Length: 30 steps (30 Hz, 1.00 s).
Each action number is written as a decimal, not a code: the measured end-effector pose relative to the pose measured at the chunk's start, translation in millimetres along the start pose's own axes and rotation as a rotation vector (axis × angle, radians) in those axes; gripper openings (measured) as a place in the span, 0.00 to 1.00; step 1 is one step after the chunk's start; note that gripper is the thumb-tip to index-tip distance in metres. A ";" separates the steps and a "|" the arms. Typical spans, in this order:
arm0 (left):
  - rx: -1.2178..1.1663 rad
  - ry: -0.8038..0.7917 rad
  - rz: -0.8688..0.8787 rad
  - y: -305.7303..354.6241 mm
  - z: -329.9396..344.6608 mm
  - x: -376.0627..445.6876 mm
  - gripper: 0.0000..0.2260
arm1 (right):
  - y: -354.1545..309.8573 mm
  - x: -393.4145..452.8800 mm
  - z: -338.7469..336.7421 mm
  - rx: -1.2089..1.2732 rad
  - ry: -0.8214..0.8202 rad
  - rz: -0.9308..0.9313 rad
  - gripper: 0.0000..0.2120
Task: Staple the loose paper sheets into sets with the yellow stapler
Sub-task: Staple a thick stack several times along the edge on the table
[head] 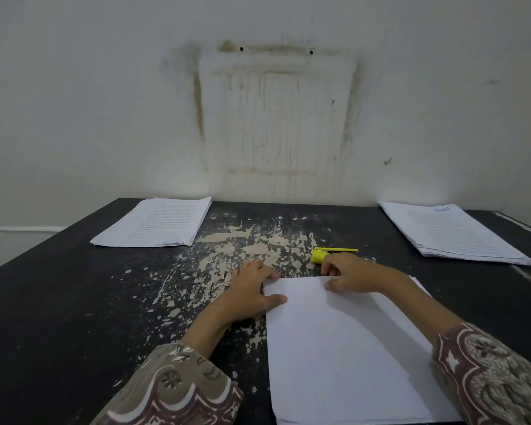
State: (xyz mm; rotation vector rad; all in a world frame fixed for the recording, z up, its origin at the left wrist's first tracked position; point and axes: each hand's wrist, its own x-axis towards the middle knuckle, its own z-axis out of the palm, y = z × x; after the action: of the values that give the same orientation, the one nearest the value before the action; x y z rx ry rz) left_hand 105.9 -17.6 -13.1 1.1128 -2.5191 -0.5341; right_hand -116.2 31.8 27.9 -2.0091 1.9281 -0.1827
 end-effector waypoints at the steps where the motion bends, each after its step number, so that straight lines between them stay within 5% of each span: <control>1: 0.000 0.000 -0.001 0.2 -0.2 -0.1 0.20 | -2.3 0.8 -2.7 -0.020 -0.027 0.011 0.06; 7: -0.025 0.043 0.011 -2.4 3.5 -2.4 0.19 | -6.1 -0.1 -10.2 -0.023 -0.090 0.037 0.09; 11: -0.065 0.068 0.031 -6.4 6.4 -2.3 0.19 | -7.3 -5.6 -9.9 0.020 -0.034 0.007 0.11; 16: -0.344 0.140 0.048 -2.5 -0.1 -2.9 0.06 | -1.5 -13.1 -9.2 0.131 0.061 -0.061 0.10; 20: -0.435 0.195 0.068 4.3 -9.1 -3.7 0.13 | -2.3 -18.8 -21.0 0.147 0.108 -0.125 0.05; 27: -0.469 0.325 0.073 5.6 -47.4 1.5 0.08 | 4.7 -42.5 -57.9 0.006 0.106 -0.065 0.12; 30: -0.430 0.408 0.115 16.6 -73.8 3.3 0.05 | -3.6 -51.7 -72.4 0.029 0.241 -0.120 0.09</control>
State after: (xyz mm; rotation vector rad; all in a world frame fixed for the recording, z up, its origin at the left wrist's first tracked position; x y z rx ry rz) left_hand 126.0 -24.6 59.6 0.8112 -1.9805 -0.6952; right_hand -140.0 71.3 104.0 -2.1696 1.9295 -0.5010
